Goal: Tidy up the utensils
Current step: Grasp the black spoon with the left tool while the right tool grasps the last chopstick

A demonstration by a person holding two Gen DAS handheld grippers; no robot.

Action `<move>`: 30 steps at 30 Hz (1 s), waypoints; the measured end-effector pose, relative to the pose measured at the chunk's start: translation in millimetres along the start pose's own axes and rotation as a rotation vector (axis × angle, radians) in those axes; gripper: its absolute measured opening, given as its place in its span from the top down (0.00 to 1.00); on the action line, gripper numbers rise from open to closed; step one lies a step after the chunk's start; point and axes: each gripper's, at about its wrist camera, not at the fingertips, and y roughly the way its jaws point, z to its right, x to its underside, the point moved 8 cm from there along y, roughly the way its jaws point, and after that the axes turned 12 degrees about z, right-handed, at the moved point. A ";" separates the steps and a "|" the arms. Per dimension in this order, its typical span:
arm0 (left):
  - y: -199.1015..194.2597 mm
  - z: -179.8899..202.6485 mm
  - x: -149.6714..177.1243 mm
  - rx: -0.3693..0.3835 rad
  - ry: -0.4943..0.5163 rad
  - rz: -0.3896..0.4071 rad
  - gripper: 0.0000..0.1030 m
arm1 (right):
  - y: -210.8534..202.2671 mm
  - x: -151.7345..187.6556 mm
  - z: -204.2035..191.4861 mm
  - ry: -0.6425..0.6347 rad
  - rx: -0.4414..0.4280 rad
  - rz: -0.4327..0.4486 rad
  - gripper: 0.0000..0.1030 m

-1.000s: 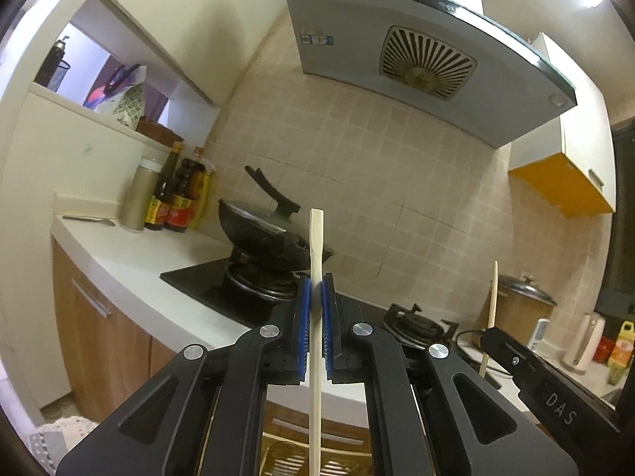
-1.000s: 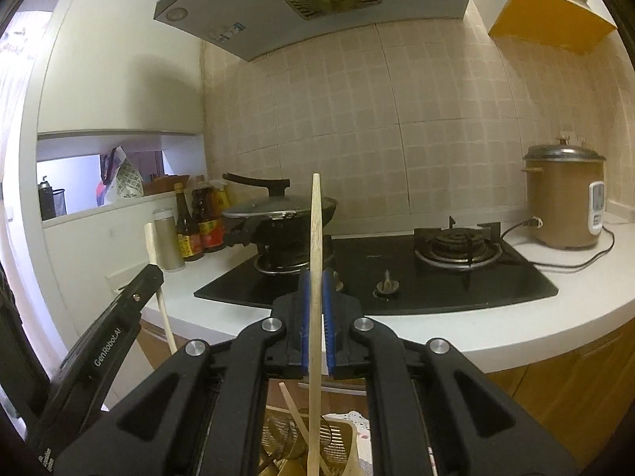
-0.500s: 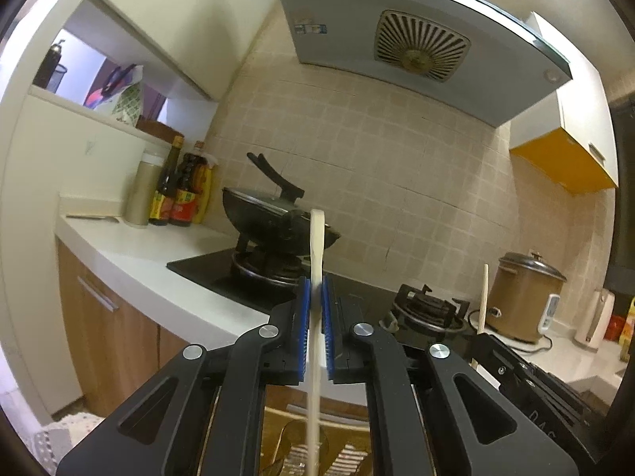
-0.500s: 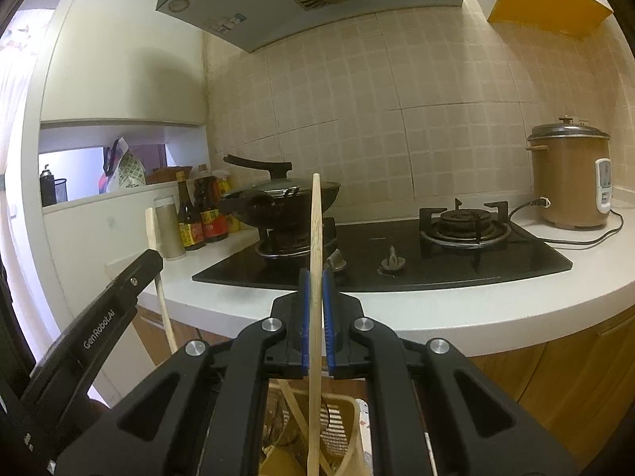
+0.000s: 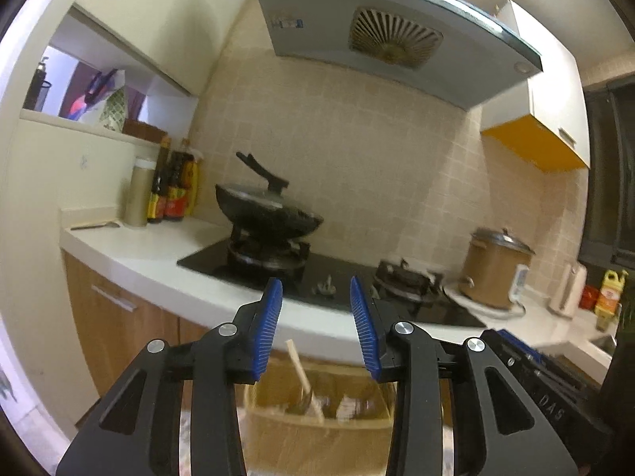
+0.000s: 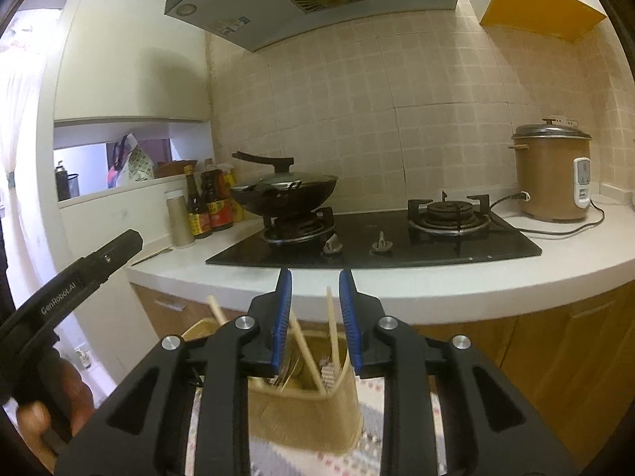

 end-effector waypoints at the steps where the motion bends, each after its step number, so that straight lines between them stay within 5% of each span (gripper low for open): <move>1: -5.4 1.0 3.7 0.032 0.004 -0.062 0.66 | -10.1 1.7 -1.5 0.001 -0.002 -0.018 0.79; 9: -38.5 11.4 82.2 0.178 0.019 -0.592 0.66 | -73.5 35.4 -10.3 0.019 -0.016 -0.206 0.79; 13: -62.3 11.5 150.6 0.237 0.003 -0.842 0.66 | -101.1 93.0 -11.0 0.064 -0.051 -0.406 0.79; 16: -76.2 8.7 195.9 0.237 0.002 -0.947 0.66 | -125.2 138.4 -13.9 0.061 -0.059 -0.520 0.79; 22: -90.5 10.5 239.3 0.233 -0.055 -1.010 0.66 | -165.5 194.1 -41.5 0.065 -0.130 -0.665 0.79; 30: -93.8 22.5 248.1 0.188 -0.010 -0.970 0.67 | -193.1 240.3 -74.6 0.017 -0.132 -0.739 0.78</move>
